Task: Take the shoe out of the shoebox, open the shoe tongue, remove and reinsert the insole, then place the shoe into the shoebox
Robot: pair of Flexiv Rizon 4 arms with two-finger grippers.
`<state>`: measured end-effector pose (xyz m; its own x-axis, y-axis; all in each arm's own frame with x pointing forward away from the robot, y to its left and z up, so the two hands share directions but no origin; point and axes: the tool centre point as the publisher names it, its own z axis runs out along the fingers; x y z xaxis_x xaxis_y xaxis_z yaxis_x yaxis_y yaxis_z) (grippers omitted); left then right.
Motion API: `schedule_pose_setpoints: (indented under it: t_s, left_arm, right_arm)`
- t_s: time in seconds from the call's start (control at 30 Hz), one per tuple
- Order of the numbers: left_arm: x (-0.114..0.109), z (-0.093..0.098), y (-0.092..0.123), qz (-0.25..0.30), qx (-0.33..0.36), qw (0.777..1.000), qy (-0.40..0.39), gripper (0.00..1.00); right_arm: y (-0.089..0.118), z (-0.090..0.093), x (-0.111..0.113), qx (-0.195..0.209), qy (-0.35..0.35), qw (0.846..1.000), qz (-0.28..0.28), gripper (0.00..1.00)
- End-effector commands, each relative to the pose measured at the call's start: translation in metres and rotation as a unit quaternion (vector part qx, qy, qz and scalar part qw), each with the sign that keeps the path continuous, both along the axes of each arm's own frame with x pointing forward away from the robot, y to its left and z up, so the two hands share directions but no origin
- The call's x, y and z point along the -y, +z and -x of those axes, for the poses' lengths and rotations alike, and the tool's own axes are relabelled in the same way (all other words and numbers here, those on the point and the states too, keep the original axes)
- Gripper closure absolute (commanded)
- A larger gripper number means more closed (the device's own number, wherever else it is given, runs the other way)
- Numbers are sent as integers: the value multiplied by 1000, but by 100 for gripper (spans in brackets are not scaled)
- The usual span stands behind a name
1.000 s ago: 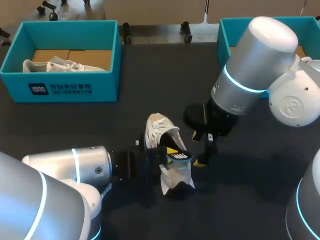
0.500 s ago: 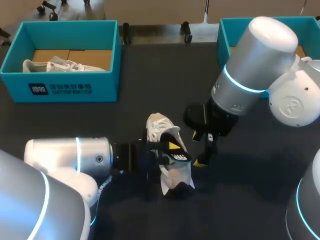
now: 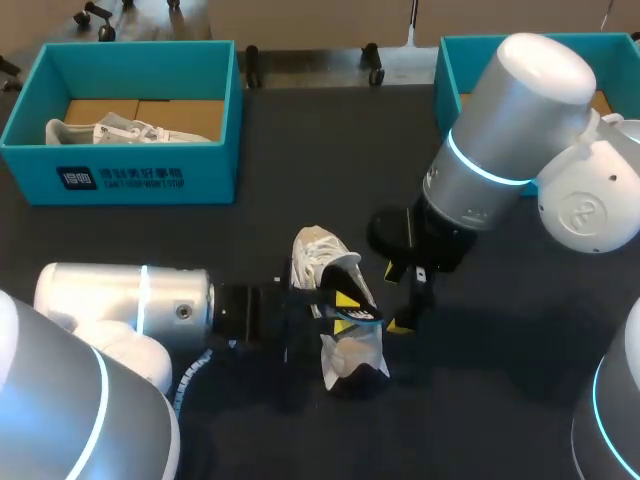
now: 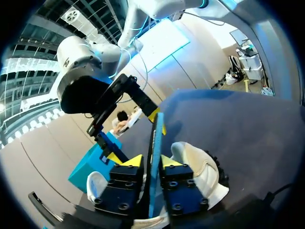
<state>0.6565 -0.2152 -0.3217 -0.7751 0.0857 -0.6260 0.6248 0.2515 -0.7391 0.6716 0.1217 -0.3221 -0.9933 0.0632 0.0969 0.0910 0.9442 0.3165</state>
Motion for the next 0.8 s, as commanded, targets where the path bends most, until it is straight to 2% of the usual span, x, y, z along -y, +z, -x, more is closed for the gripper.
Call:
schedule_pose_setpoints:
  t_s: [0.03, 0.23, 0.43, 0.73, 0.8]
  left_arm:
    - [5, 5, -5, -10, 1, 1000, -3, 100]
    - [8, 0, -16, -33, 37, 999, 5, 100]
    - [6, -14, -24, -50, 76, 996, 19, 100]
    - [-2, -28, -33, -74, 80, 994, 31, 100]
    - [-4, -30, -32, -67, 55, 996, 28, 100]
  right_arm:
    - [-1, 1, -1, 1, 0, 1000, 1, 0]
    - [-1, 1, -1, 1, 0, 1000, 1, 0]
    - [-1, 1, -1, 1, 0, 1000, 1, 0]
    - [-1, 1, -1, 1, 0, 1000, 1, 0]
    - [-1, 1, -1, 1, 0, 1000, 1, 0]
